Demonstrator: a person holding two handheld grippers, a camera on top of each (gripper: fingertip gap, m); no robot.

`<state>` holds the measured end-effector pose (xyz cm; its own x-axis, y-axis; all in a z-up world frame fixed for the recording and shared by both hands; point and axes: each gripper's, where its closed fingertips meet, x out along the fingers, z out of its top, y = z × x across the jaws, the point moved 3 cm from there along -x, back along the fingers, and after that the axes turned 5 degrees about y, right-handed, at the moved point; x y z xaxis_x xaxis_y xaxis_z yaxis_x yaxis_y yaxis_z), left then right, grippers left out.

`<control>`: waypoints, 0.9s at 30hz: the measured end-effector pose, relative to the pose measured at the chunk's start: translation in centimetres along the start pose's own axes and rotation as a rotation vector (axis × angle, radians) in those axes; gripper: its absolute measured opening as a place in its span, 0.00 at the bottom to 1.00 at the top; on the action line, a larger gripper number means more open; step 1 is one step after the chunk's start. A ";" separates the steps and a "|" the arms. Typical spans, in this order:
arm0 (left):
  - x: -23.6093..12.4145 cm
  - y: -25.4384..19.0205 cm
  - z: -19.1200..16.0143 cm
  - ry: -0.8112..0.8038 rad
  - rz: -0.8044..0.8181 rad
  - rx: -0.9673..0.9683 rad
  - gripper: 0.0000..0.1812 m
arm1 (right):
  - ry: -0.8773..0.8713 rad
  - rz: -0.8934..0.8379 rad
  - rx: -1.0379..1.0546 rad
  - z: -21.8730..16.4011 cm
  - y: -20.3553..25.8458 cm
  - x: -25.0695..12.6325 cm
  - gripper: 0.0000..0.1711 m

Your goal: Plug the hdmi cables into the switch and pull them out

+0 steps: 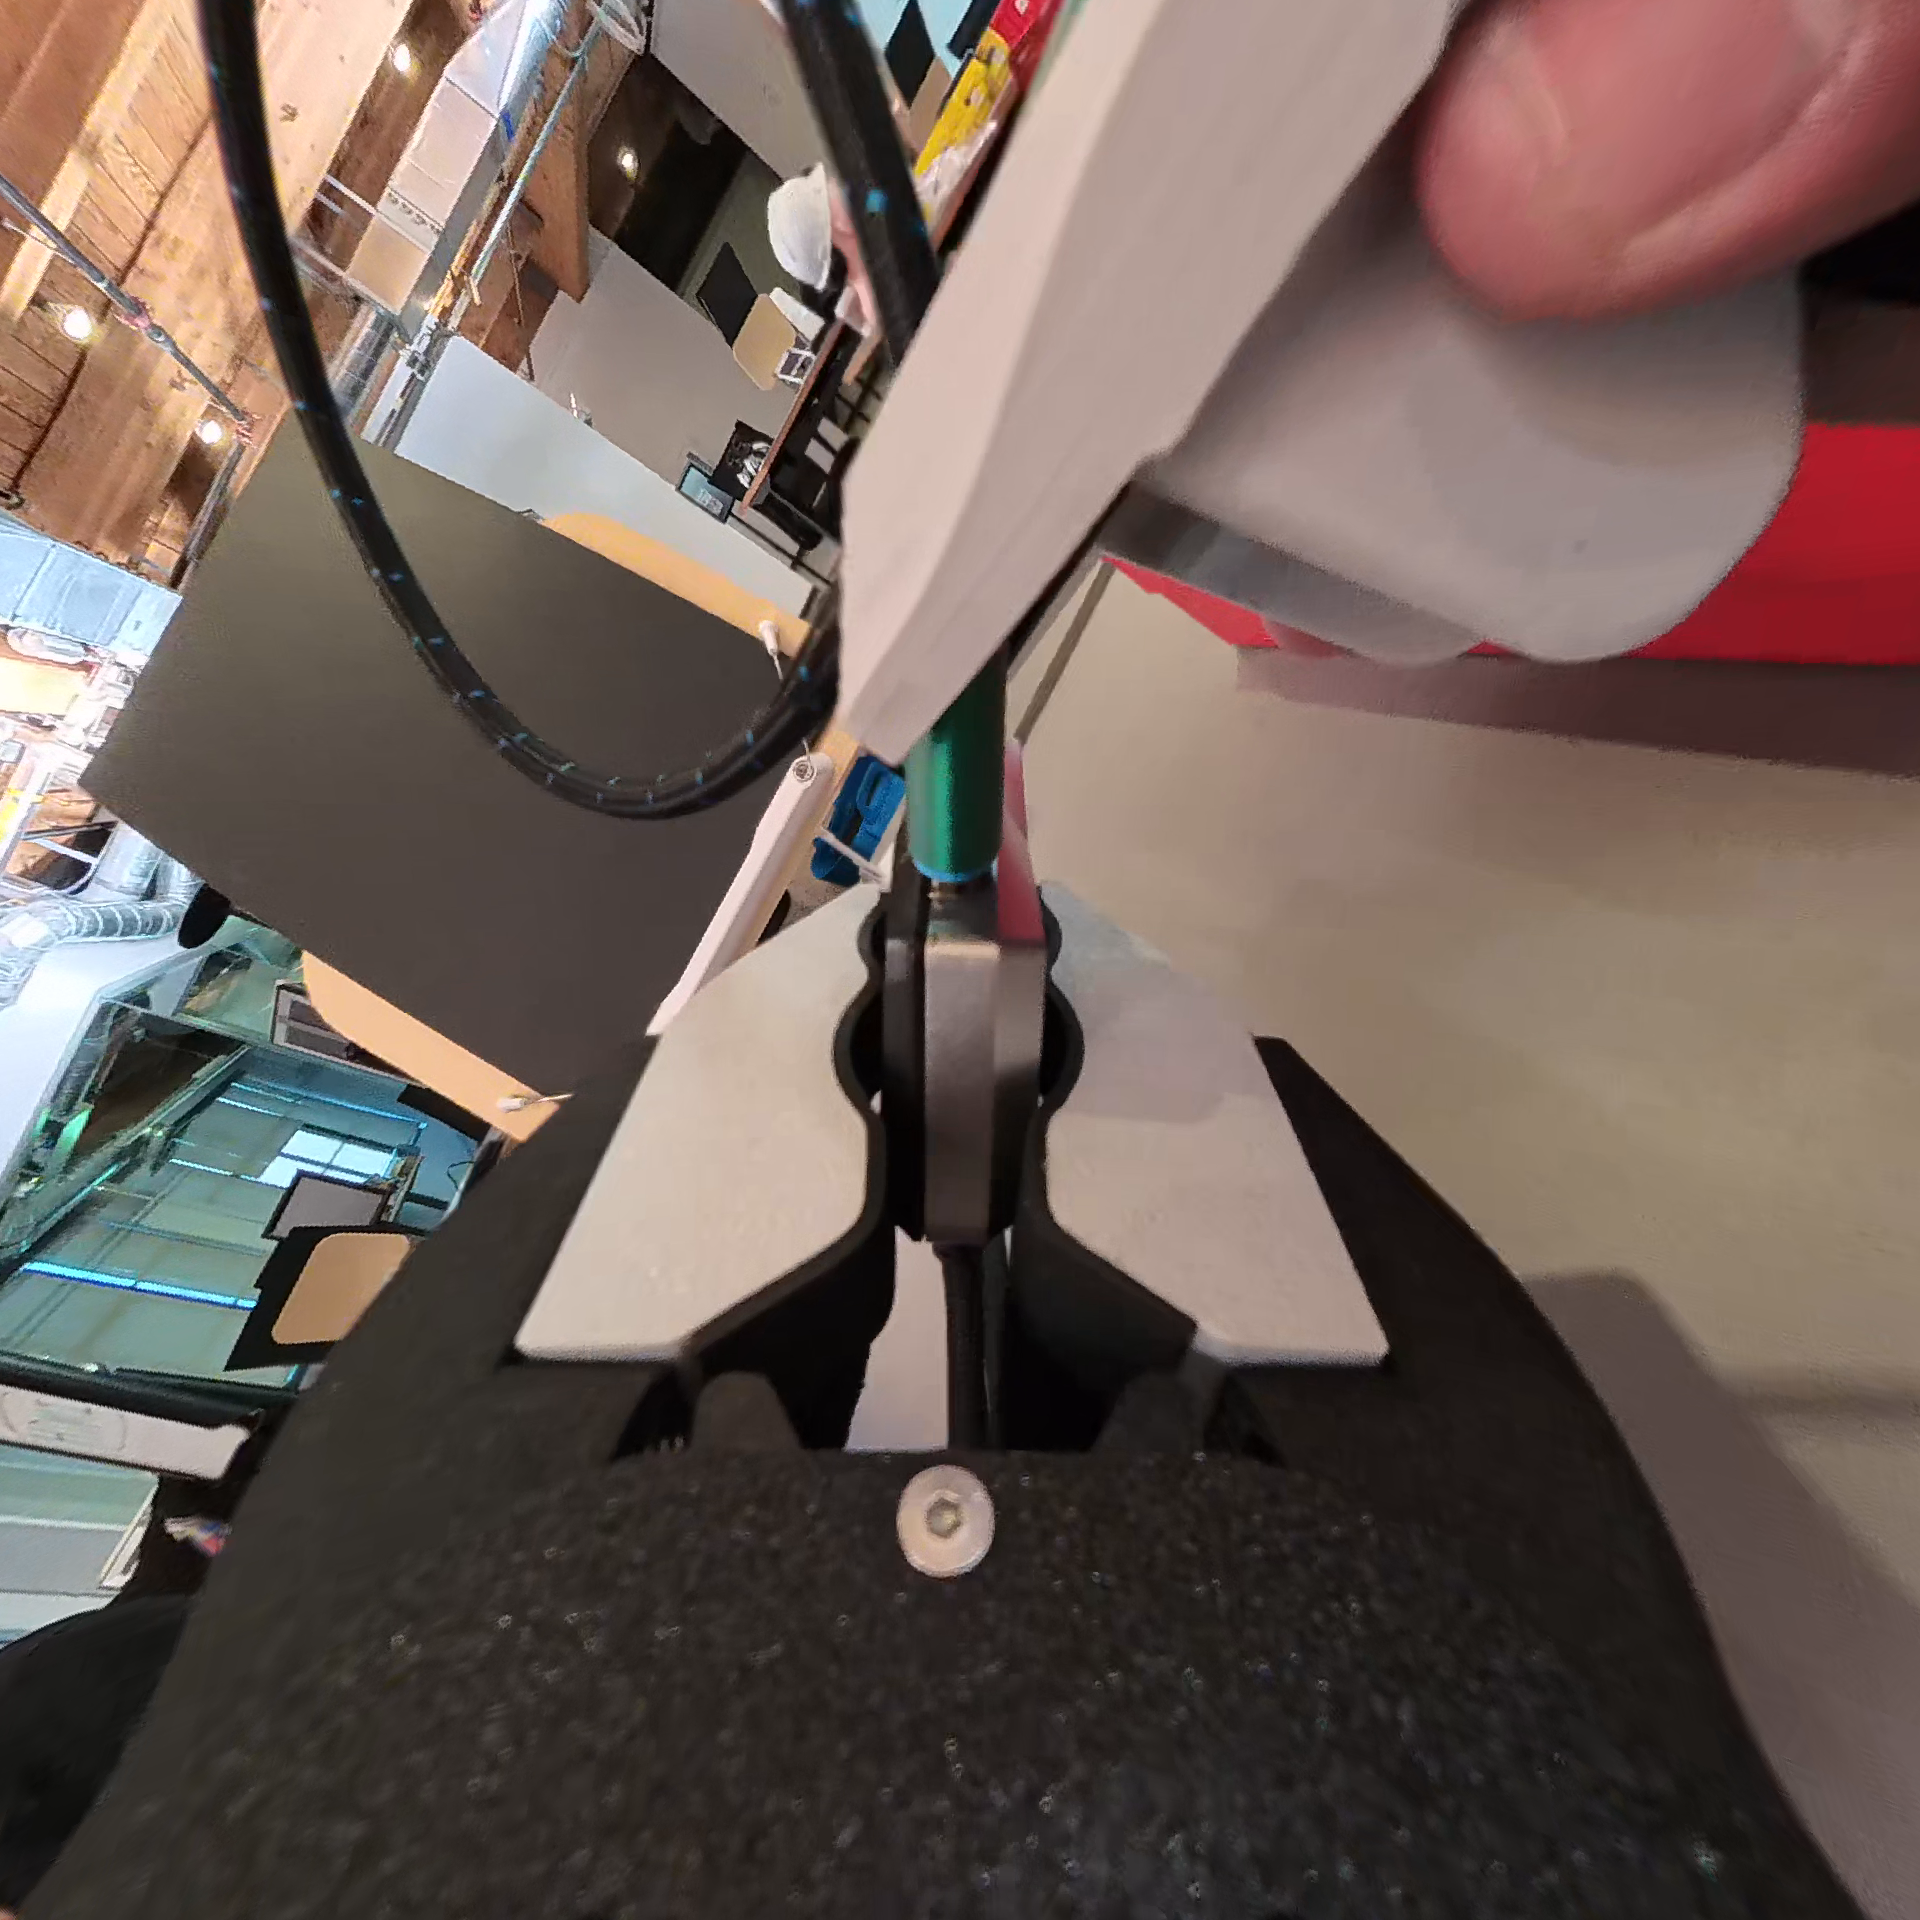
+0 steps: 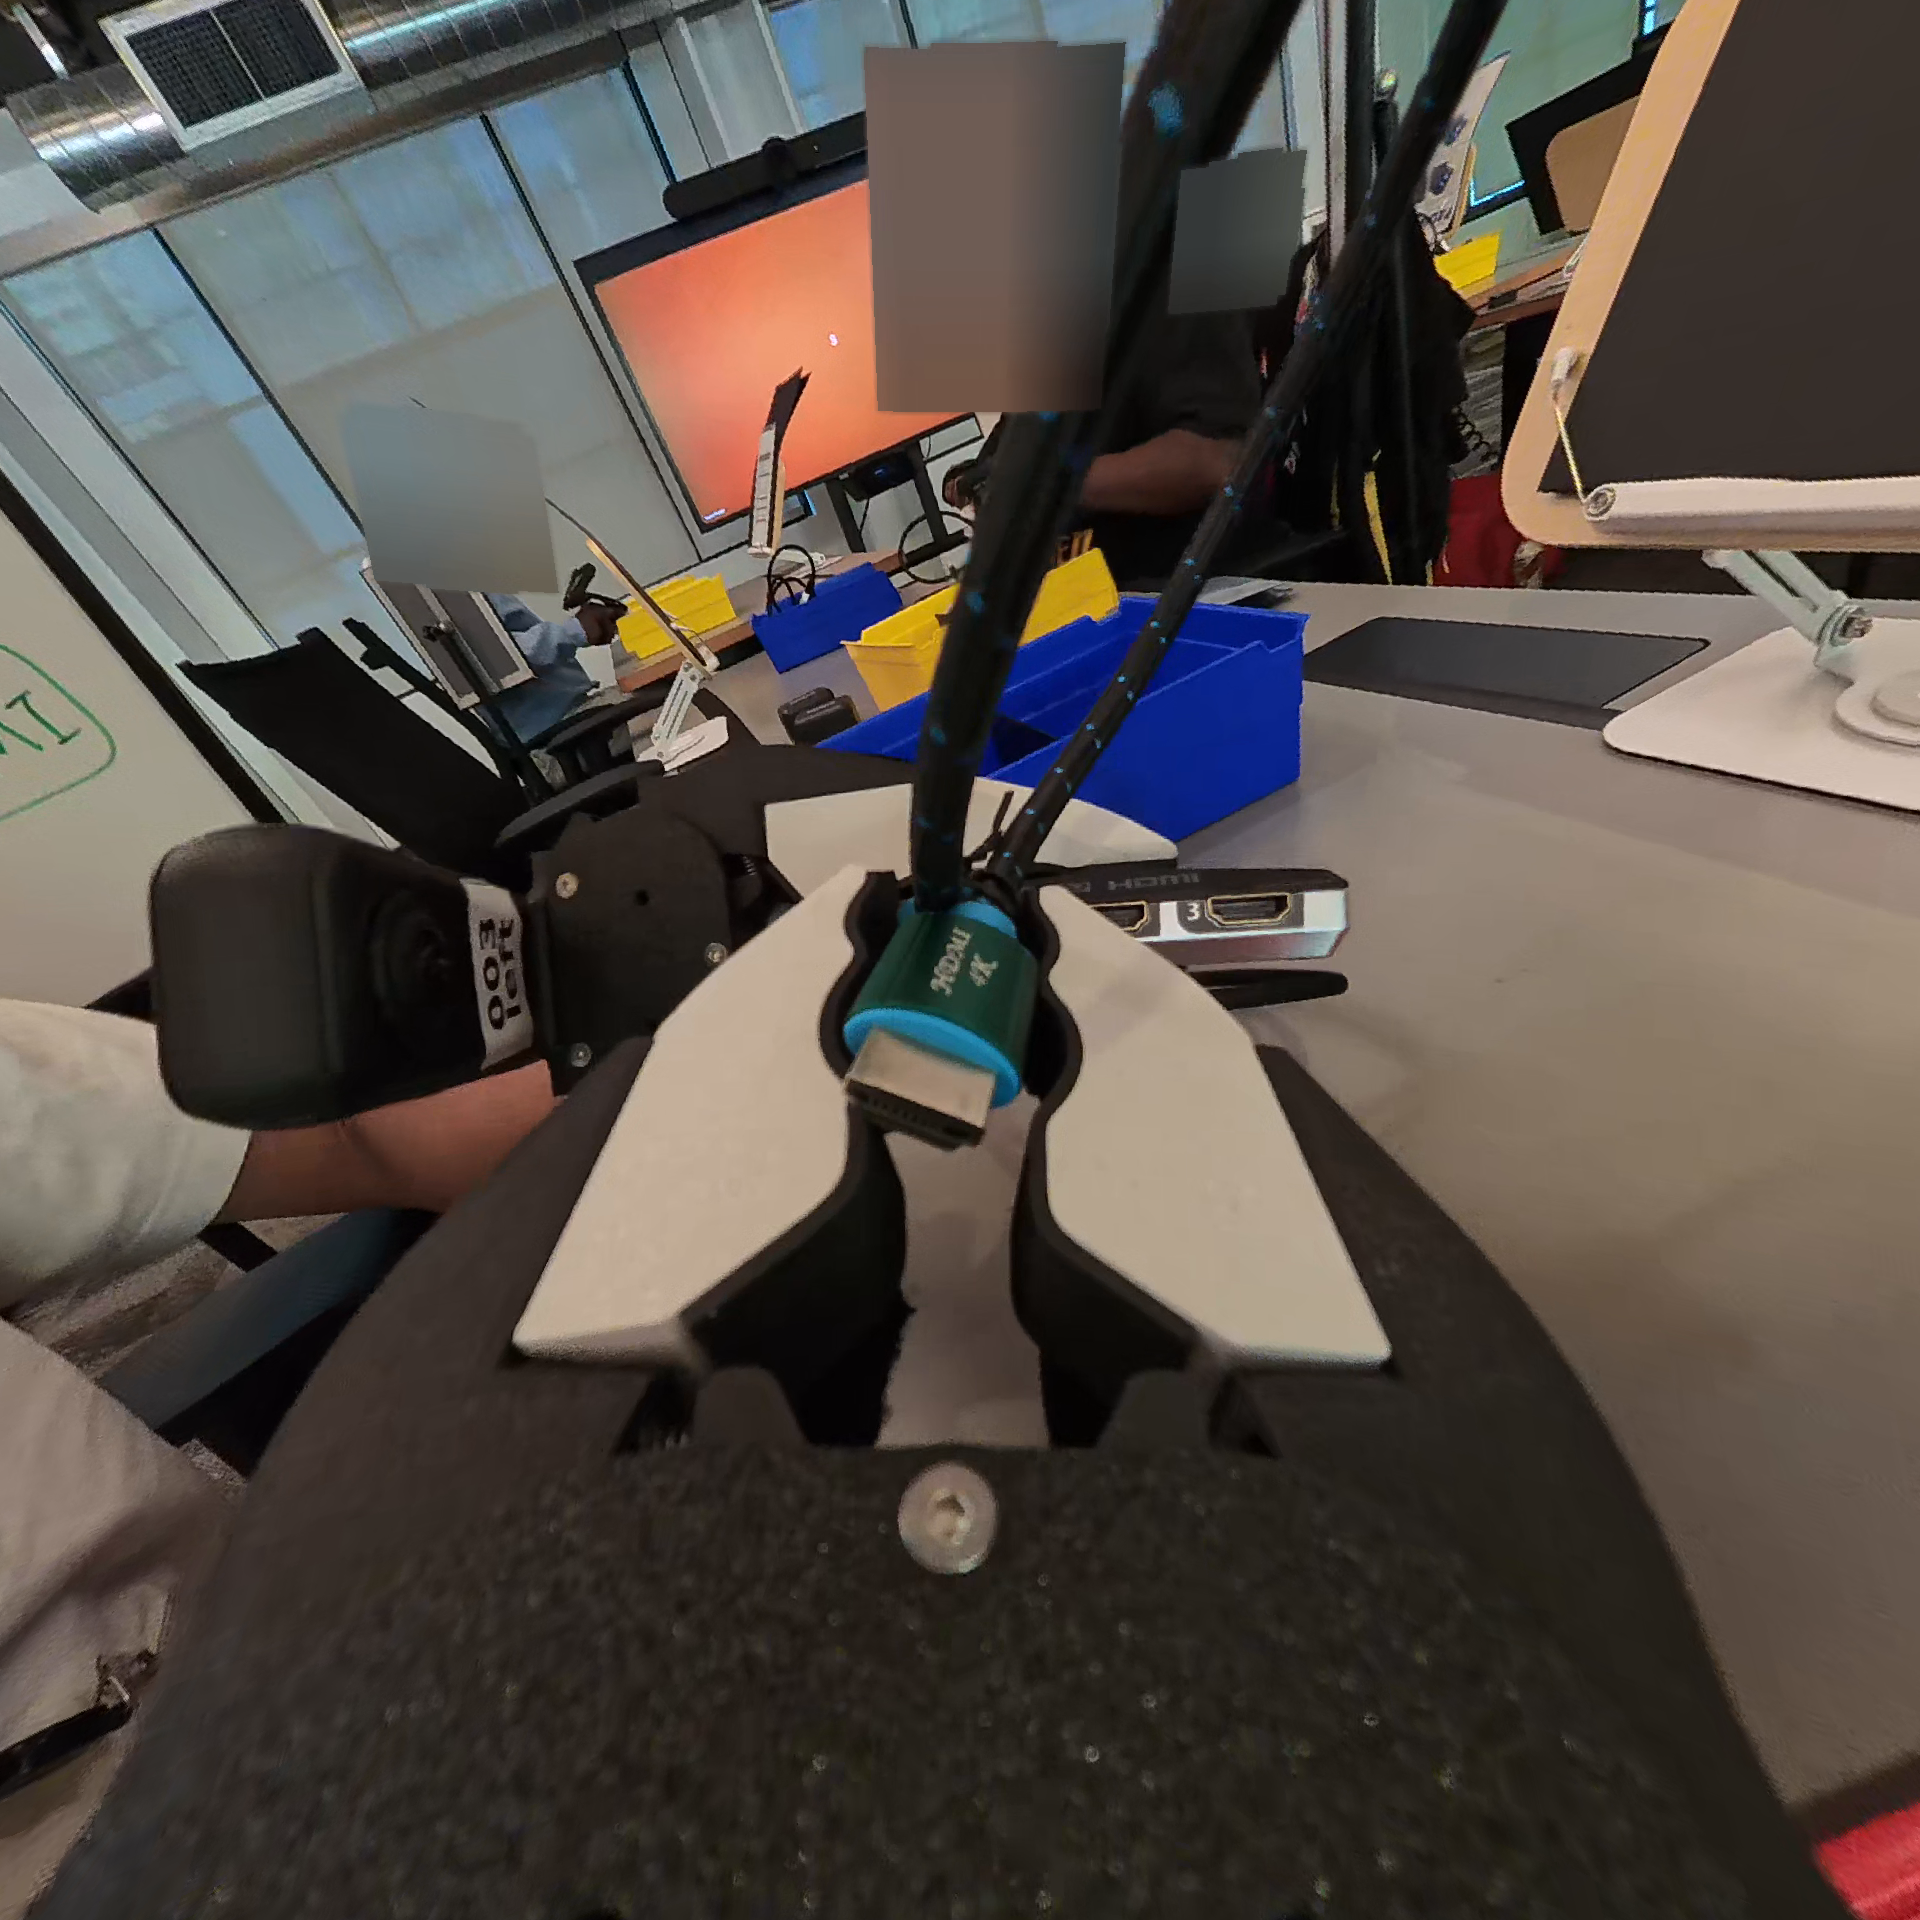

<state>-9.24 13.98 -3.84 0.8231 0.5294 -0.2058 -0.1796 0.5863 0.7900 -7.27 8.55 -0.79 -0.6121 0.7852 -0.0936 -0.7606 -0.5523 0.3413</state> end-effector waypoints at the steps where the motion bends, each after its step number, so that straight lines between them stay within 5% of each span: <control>1: 0.0 -0.1 -0.1 -0.006 -0.010 -0.008 0.13 | 0.010 -0.006 -0.006 -0.1 0.0 0.0 0.13; 27: 0.3 -0.2 0.5 -0.068 -0.055 -0.066 0.13 | -0.025 -0.023 0.016 1.1 -1.7 -2.8 0.08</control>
<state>-8.66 13.72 -3.80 0.8671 0.4536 -0.2060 -0.1666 0.6537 0.7382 -4.00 7.62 -0.05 -0.5886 0.8046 -0.0782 -0.7708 -0.5294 0.3545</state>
